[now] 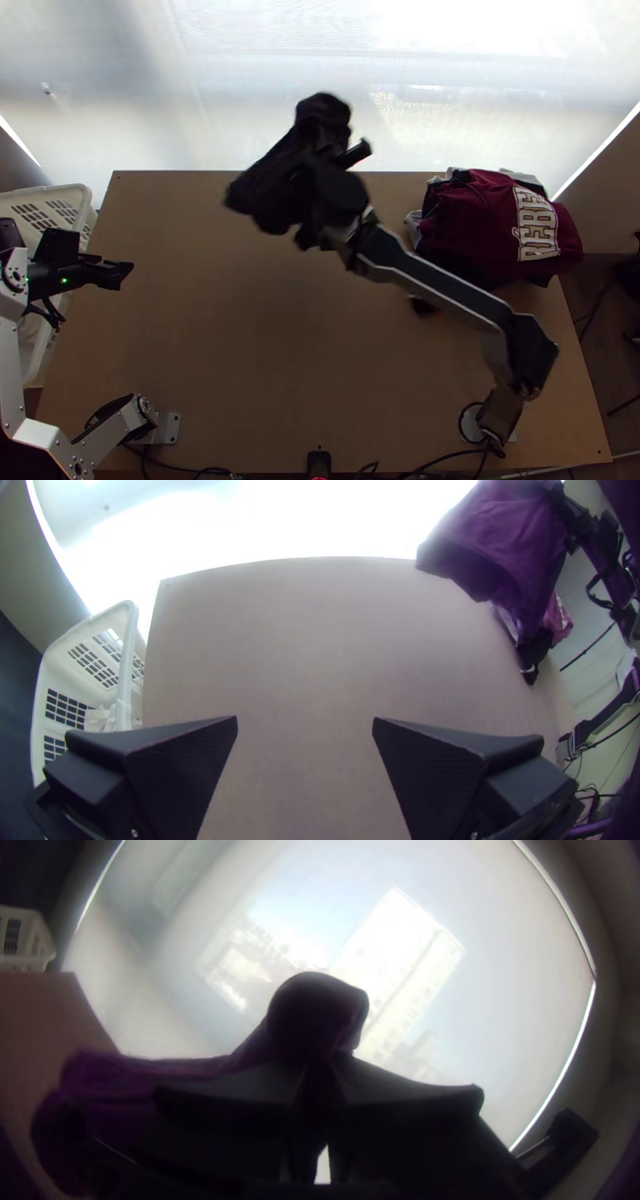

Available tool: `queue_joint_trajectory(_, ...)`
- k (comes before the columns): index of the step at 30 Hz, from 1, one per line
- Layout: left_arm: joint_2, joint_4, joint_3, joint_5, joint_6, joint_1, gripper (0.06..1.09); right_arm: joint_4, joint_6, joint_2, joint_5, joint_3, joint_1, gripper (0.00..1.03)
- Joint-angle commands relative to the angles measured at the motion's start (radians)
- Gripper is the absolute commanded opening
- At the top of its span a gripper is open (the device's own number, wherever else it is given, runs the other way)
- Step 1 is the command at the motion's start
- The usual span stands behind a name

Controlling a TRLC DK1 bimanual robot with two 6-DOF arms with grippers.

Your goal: Fold the t-shirt

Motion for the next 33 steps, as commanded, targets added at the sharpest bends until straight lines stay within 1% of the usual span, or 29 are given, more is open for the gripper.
queue_joint_trajectory(1, -0.001, -0.03, 0.034, -0.003, -0.027, -0.006, 1.04, -0.093, 0.134, -0.126, -0.053, -0.031, -0.16, 0.03)
queue_joint_trajectory(8, -0.011, -0.044, 0.055, -0.011, -0.084, -0.034, 1.04, -0.093, 0.163, -0.239, -0.059, -0.144, -0.224, 0.03)
queue_joint_trajectory(12, -0.014, -0.044, 0.063, -0.03, -0.111, -0.064, 1.04, -0.091, 0.174, -0.287, -0.09, -0.197, -0.268, 0.03)
queue_joint_trajectory(16, -0.026, -0.045, 0.063, -0.057, -0.133, -0.098, 1.04, -0.091, 0.197, -0.316, -0.157, -0.226, -0.328, 0.03)
queue_joint_trajectory(21, -0.034, -0.045, 0.054, -0.092, -0.171, -0.149, 1.04, -0.13, 0.275, -0.342, -0.251, -0.244, -0.445, 0.03)
queue_joint_trajectory(24, -0.037, -0.044, 0.051, -0.138, -0.21, -0.216, 1.04, -0.211, 0.376, -0.374, -0.329, -0.259, -0.546, 0.03)
queue_joint_trajectory(25, -0.037, -0.037, 0.047, -0.149, -0.227, -0.239, 1.04, -0.232, 0.422, -0.391, -0.361, -0.284, -0.594, 0.03)
queue_joint_trajectory(27, -0.037, -0.024, 0.04, -0.172, -0.256, -0.284, 1.04, -0.235, 0.487, -0.433, -0.419, -0.371, -0.698, 0.03)
queue_joint_trajectory(28, -0.037, -0.016, 0.035, -0.191, -0.274, -0.308, 1.04, -0.229, 0.504, -0.456, -0.441, -0.42, -0.753, 0.03)
queue_joint_trajectory(30, -0.037, -0.001, 0.028, -0.221, -0.297, -0.362, 1.04, -0.203, 0.51, -0.514, -0.49, -0.517, -0.864, 0.03)
queue_joint_trajectory(33, -0.031, 0.007, 0.031, -0.253, -0.305, -0.414, 1.04, -0.2, 0.531, -0.594, -0.594, -0.648, -1.034, 0.03)
